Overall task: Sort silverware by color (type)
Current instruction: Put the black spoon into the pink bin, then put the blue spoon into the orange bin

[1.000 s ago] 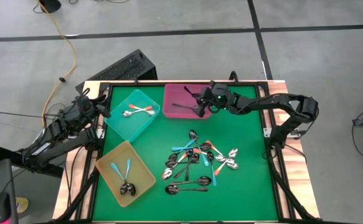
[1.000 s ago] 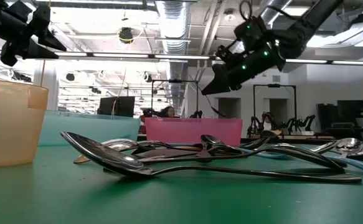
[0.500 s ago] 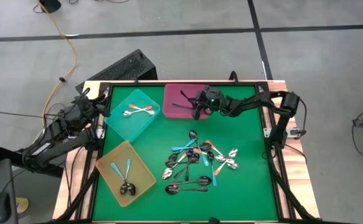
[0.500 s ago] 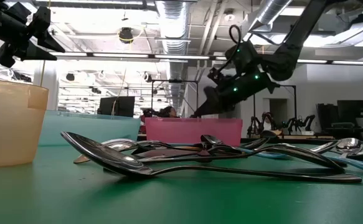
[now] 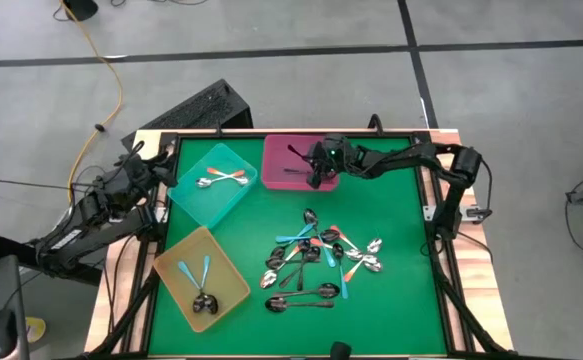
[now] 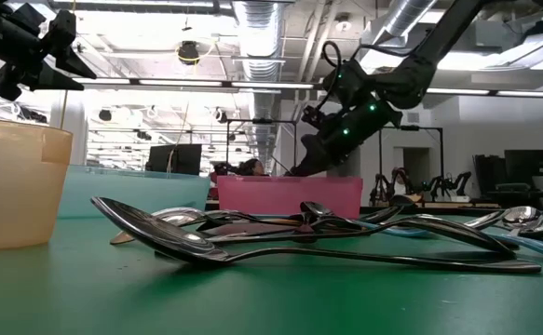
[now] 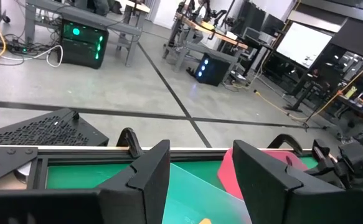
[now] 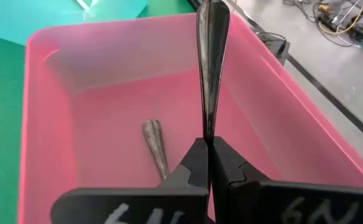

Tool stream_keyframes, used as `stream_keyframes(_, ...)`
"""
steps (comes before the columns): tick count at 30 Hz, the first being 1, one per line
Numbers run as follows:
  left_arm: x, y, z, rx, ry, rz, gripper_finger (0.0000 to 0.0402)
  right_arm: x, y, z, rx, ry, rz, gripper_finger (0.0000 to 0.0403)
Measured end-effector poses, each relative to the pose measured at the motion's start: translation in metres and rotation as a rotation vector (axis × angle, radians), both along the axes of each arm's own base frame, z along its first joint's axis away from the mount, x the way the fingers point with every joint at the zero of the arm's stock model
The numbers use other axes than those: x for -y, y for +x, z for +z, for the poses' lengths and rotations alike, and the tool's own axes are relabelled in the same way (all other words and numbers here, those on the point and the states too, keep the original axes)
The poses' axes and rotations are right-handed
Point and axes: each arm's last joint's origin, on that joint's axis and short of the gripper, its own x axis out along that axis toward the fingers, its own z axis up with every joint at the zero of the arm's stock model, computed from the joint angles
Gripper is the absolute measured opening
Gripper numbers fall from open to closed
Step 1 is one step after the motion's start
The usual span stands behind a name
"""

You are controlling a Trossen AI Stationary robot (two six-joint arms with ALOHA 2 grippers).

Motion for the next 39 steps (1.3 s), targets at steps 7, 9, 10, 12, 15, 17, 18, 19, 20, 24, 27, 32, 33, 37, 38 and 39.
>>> stream_keyframes(7, 0.000, 0.000, 0.000, 0.000, 0.000, 0.000, 0.0158, 0.003, 0.001, -0.017, -0.045, 0.039, -0.015, 0.0015)
stream_keyframes(9, 0.000, 0.000, 0.000, 0.000, 0.000, 0.001, 0.0158, 0.003, 0.005, -0.025, -0.056, 0.055, -0.010, 0.0026)
stream_keyframes(10, 0.000, 0.000, 0.000, 0.000, 0.000, 0.000, 0.0158, 0.003, 0.007, -0.030, -0.074, 0.063, -0.011, 0.0031)
stream_keyframes(12, 0.000, 0.000, 0.000, 0.003, -0.002, 0.001, 0.0158, 0.001, 0.011, -0.037, -0.087, 0.085, -0.003, 0.0043)
stream_keyframes(15, 0.000, 0.000, 0.000, 0.002, -0.003, 0.001, 0.0158, 0.000, 0.018, -0.031, -0.085, 0.036, -0.006, 0.0057)
stream_keyframes(17, 0.000, 0.000, -0.001, 0.002, -0.007, 0.002, 0.0158, 0.002, 0.021, -0.027, -0.084, 0.018, 0.005, 0.0064)
stream_keyframes(18, 0.000, 0.000, -0.001, 0.002, -0.009, 0.002, 0.0158, 0.002, 0.023, -0.025, -0.084, 0.014, 0.007, 0.0069)
stream_keyframes(19, 0.000, 0.000, -0.001, 0.005, -0.010, 0.003, 0.0158, 0.003, 0.024, -0.023, -0.086, 0.012, 0.008, 0.0073)
stream_keyframes(20, 0.000, 0.000, -0.001, 0.006, -0.010, 0.003, 0.0158, 0.004, 0.025, -0.022, -0.089, 0.014, 0.008, 0.0078)
stream_keyframes(24, 0.000, 0.000, -0.001, 0.006, -0.011, 0.003, 0.0158, 0.008, 0.027, -0.016, -0.125, 0.031, 0.008, 0.0099)
stream_keyframes(27, 0.000, 0.000, -0.001, 0.006, -0.011, 0.003, 0.0158, 0.010, 0.034, -0.006, -0.149, 0.048, 0.041, 0.0114)
stream_keyframes(32, 0.000, 0.000, -0.001, 0.006, -0.011, 0.002, 0.0158, 0.006, 0.046, 0.028, -0.250, 0.071, 0.110, 0.0132)
stream_keyframes(33, 0.000, 0.000, -0.001, 0.005, -0.011, 0.002, 0.0158, 0.004, 0.045, 0.036, -0.284, 0.089, 0.118, 0.0134)
stream_keyframes(37, 0.000, 0.000, -0.001, 0.006, -0.012, -0.001, 0.0158, -0.011, 0.049, 0.071, -0.394, 0.126, 0.169, 0.0138)
stream_keyframes(38, 0.000, 0.000, -0.001, 0.005, -0.012, 0.000, 0.0158, -0.017, 0.047, 0.080, -0.432, 0.143, 0.181, 0.0138)
stream_keyframes(39, 0.000, 0.000, -0.001, 0.005, -0.012, 0.000, 0.0158, -0.024, 0.046, 0.087, -0.468, 0.158, 0.196, 0.0138)
